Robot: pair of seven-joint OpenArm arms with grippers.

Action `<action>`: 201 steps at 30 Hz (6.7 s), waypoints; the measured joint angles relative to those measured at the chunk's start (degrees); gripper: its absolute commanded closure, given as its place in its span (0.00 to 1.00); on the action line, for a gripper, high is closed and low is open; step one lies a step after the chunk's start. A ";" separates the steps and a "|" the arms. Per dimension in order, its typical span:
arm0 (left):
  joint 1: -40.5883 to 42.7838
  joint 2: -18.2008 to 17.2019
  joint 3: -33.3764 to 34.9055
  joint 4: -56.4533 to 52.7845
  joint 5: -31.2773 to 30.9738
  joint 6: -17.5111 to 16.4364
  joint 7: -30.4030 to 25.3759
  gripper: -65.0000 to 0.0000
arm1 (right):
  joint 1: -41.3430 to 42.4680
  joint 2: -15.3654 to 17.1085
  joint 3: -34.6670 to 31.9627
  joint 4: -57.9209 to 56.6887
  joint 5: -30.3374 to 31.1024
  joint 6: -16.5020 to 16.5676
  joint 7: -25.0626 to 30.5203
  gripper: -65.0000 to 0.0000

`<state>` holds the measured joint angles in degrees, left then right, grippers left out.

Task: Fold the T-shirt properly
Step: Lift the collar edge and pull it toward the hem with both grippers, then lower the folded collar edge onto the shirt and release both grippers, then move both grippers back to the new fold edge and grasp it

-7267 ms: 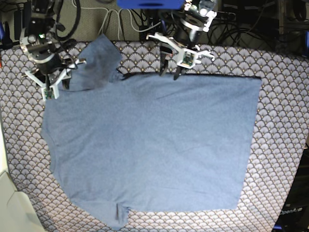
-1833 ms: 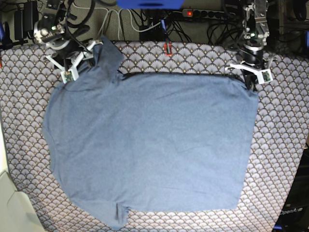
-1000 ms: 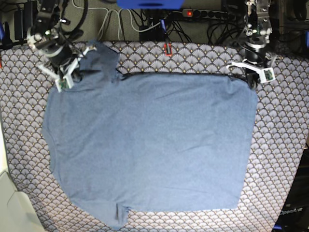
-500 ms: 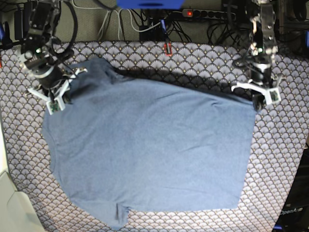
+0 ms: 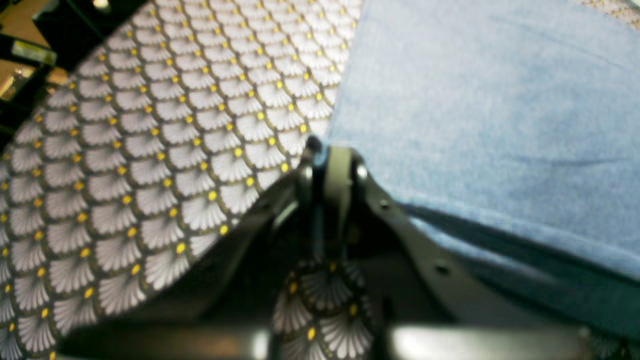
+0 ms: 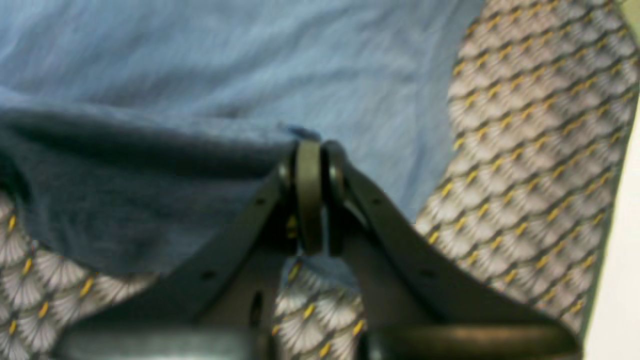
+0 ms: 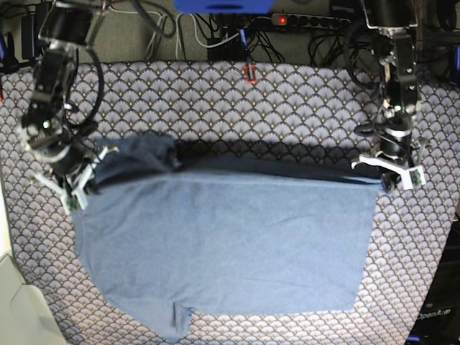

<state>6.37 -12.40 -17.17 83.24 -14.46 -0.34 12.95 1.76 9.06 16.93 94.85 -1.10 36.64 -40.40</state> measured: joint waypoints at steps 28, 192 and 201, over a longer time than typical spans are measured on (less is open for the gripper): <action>-18.75 0.00 0.11 -19.74 0.00 -0.04 1.51 1.00 | 27.96 5.46 -19.06 -37.31 -3.82 -0.02 10.54 1.00; -29.09 -1.33 10.32 -29.44 -0.13 -0.07 1.42 0.99 | 43.74 5.90 -18.97 -65.29 -7.52 -12.52 32.02 1.00; -31.65 -1.55 10.34 -32.17 -0.17 0.11 1.38 0.65 | 43.67 8.59 -18.95 -65.26 -7.48 -12.52 23.56 0.90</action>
<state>-25.28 -13.96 -6.83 51.07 -14.63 -0.23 14.33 45.43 17.65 -2.02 29.58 -8.58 24.12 -16.84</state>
